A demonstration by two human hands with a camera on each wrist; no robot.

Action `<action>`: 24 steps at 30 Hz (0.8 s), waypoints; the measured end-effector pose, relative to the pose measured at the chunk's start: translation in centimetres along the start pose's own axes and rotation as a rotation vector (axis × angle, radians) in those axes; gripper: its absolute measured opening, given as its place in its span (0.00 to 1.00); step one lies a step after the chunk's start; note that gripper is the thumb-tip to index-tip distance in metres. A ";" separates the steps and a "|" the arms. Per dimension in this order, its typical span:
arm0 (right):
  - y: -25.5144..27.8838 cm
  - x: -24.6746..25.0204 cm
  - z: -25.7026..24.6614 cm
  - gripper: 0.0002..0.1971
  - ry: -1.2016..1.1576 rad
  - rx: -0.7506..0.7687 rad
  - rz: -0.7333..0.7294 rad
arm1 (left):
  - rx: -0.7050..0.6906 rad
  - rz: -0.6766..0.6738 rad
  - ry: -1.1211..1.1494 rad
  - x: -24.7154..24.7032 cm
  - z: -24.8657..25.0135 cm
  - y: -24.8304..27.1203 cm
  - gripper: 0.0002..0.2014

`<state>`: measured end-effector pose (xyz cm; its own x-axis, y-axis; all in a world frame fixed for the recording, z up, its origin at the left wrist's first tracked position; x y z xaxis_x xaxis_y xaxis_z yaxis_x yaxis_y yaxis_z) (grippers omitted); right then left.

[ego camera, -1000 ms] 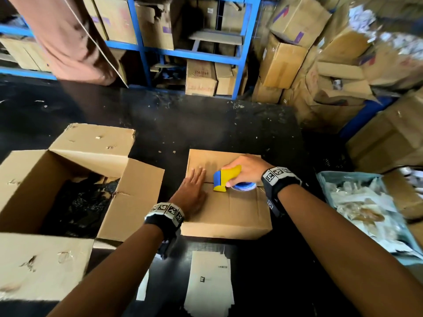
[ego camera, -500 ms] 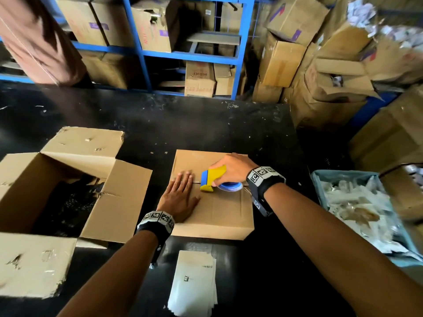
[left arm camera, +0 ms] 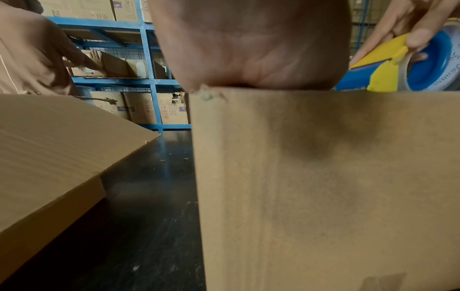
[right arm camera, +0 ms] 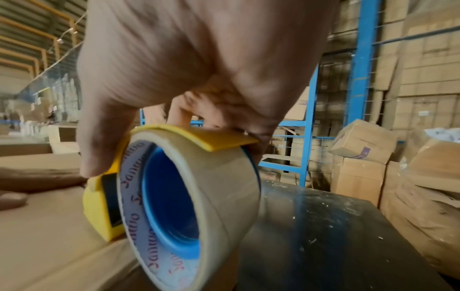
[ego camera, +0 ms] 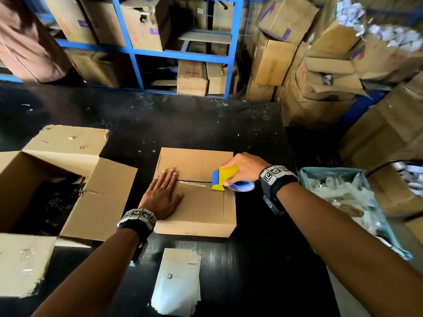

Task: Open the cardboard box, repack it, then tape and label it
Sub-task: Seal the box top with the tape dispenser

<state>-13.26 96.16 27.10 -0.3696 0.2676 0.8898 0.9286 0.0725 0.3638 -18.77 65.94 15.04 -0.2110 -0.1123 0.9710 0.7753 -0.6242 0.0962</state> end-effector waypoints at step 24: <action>0.6 1.5 1.8 0.18 0.016 0.070 -0.072 | 0.003 0.019 0.062 -2.6 9.0 -2.3 0.31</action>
<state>-13.25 98.38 28.15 -0.4353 0.2438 0.8667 0.8995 0.1579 0.4074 -14.63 74.57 14.25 -0.2329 -0.1718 0.9572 0.7814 -0.6190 0.0791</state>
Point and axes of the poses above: each hand's wrist, its own y-axis away from the middle knuckle, its own x-axis out of the back of the hand, z = x × y, the point moved 2 cm from there along -y, towards the middle knuckle, and after that the axes turned 4 degrees about y, right-handed, at the moved point
